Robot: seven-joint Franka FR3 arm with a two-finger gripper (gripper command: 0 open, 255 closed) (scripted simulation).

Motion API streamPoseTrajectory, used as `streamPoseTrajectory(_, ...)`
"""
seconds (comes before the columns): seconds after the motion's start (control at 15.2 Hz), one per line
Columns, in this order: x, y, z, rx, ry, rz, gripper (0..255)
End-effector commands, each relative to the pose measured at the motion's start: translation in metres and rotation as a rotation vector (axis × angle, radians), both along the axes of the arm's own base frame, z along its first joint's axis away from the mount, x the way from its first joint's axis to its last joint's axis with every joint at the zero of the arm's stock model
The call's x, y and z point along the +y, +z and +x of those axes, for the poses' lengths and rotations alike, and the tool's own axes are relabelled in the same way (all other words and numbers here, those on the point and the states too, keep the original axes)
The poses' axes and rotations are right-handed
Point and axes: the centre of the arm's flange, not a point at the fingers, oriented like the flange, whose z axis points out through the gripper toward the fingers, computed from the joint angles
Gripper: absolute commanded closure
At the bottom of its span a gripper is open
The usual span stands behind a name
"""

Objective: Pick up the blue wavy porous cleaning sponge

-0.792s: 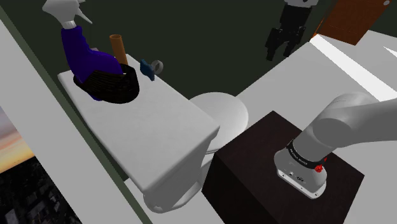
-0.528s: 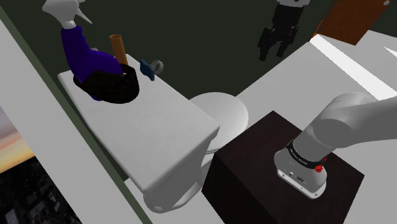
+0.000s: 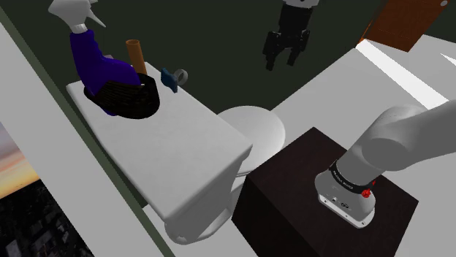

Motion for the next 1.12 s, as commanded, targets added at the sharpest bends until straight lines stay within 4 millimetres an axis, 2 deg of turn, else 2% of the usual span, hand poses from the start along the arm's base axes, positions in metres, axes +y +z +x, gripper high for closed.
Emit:
streamPoseTrajectory(0.0, 0.023, 0.000, 0.015, -0.007, 0.010, 0.007, 0)
streamPoseTrajectory(1.06, 0.202, 0.004, 0.108, -0.063, 0.090, 0.051, 0)
